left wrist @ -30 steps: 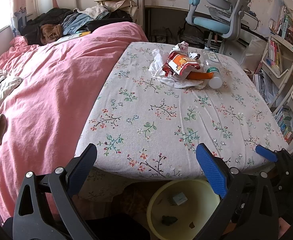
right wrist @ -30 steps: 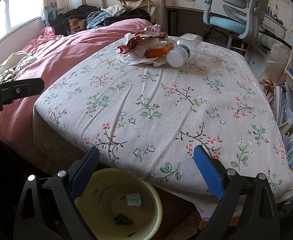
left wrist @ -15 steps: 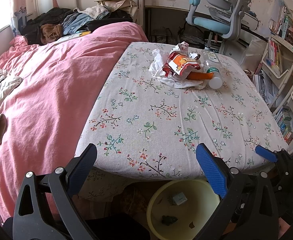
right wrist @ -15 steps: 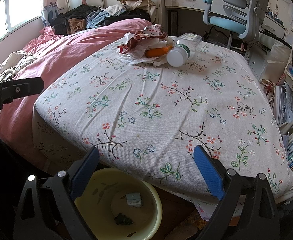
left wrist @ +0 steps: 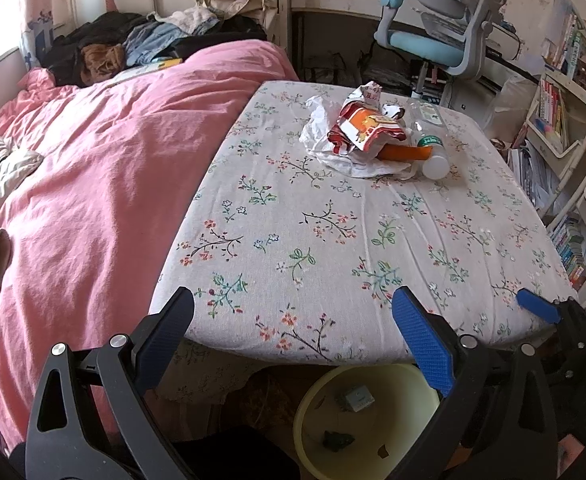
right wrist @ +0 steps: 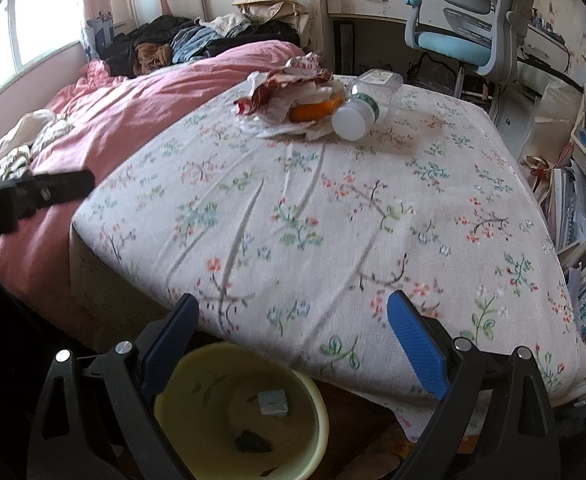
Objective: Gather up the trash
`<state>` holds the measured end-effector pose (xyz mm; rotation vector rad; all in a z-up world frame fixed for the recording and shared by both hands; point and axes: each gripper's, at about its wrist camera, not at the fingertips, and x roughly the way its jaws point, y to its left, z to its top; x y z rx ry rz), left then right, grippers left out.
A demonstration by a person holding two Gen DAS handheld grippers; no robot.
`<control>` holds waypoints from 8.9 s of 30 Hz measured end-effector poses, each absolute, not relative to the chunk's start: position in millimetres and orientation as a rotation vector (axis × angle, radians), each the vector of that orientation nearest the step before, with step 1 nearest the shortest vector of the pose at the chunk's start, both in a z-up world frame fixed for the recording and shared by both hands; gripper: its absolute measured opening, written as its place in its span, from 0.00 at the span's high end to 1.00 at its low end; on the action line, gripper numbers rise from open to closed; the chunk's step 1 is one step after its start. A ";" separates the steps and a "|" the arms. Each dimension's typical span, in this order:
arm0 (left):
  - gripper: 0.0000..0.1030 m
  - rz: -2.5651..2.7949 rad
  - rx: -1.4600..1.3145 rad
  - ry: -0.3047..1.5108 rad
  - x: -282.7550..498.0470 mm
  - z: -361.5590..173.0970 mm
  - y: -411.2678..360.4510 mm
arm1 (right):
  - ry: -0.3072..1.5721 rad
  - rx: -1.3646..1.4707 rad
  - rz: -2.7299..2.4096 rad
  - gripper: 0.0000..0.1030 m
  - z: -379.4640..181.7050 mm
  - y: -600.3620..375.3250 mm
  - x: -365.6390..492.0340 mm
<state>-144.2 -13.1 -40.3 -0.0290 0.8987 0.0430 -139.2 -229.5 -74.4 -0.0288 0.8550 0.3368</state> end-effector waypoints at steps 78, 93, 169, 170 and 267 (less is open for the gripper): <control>0.32 -0.141 0.192 0.966 41.3 -33.3 -22.2 | 0.955 0.349 0.467 0.39 -61.8 -292.7 24.7; 0.31 -0.302 0.105 0.858 49.1 -22.3 -28.4 | 0.998 0.345 0.476 0.39 -77.4 -295.3 20.0; 0.15 -0.037 -0.001 0.843 -202.9 -29.7 -7.6 | 1.040 0.056 0.418 0.21 -123.6 -211.6 -191.7; 0.14 -0.024 -0.026 0.837 -202.1 -28.0 -2.5 | 1.035 0.042 0.422 0.20 -123.7 -209.3 -191.8; 0.93 -0.139 0.153 1.054 50.9 -94.0 -38.0 | 0.862 0.158 0.444 0.17 -54.8 -262.2 -33.6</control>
